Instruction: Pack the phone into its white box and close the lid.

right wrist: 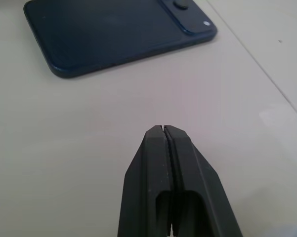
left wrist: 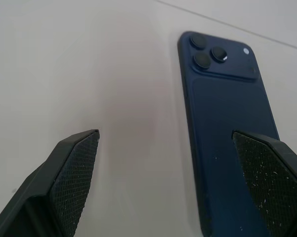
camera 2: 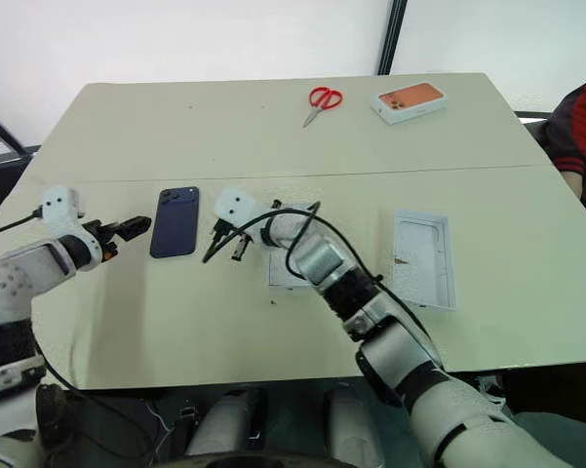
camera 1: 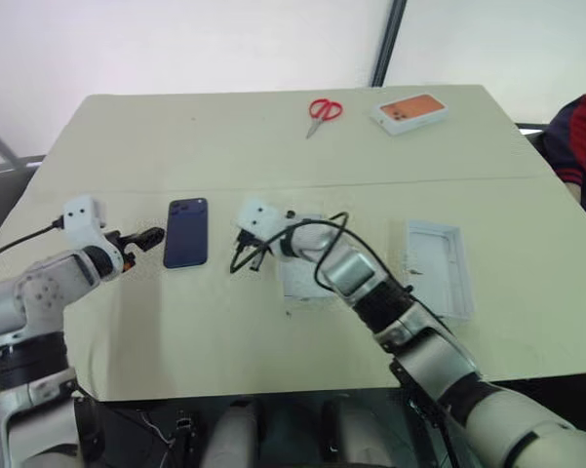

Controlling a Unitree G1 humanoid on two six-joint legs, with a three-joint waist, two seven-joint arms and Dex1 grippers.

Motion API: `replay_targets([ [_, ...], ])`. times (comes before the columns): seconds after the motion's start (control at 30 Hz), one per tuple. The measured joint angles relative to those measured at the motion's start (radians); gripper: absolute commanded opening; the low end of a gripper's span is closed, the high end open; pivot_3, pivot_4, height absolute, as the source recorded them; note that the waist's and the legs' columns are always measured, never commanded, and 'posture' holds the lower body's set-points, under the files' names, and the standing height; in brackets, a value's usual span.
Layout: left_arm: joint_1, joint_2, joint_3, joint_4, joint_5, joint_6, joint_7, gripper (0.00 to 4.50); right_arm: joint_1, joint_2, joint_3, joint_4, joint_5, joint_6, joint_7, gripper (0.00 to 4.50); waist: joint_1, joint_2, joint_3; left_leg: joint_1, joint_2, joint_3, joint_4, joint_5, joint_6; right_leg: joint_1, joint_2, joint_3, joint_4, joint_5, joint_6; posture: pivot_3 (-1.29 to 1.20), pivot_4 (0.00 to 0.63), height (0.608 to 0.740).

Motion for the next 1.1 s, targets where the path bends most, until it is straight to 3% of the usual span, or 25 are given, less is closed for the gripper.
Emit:
replay_targets([
  [0.27,-0.085,0.016,-0.075,0.058,0.012,0.110,-0.063,4.50,-0.041,0.070,0.001,0.178,-0.044,-0.096,-0.032,0.04,0.001,0.000,0.000,0.000,0.001,0.000,0.000,0.001,-0.001,0.000,-0.001,0.000,0.001,0.000,0.000,0.00,0.150,0.740],
  [0.5,-0.100,-0.066,-0.068,0.006,0.009,0.170,-0.080,4.50,-0.045,0.086,0.000,0.198,-0.063,-0.137,-0.028,0.04,0.009,0.001,-0.001,0.001,0.000,-0.001,0.000,0.001,-0.001,0.001,-0.002,0.000,0.001,0.000,0.000,0.00,0.150,0.740],
  [1.1,-0.135,-0.244,0.062,-0.034,0.008,0.268,-0.057,4.50,-0.045,0.090,-0.025,0.248,-0.101,-0.185,-0.024,0.04,0.010,0.000,-0.002,0.001,0.000,-0.001,0.000,0.001,-0.001,0.003,-0.002,0.000,0.000,0.000,0.000,0.00,0.150,0.740],
])
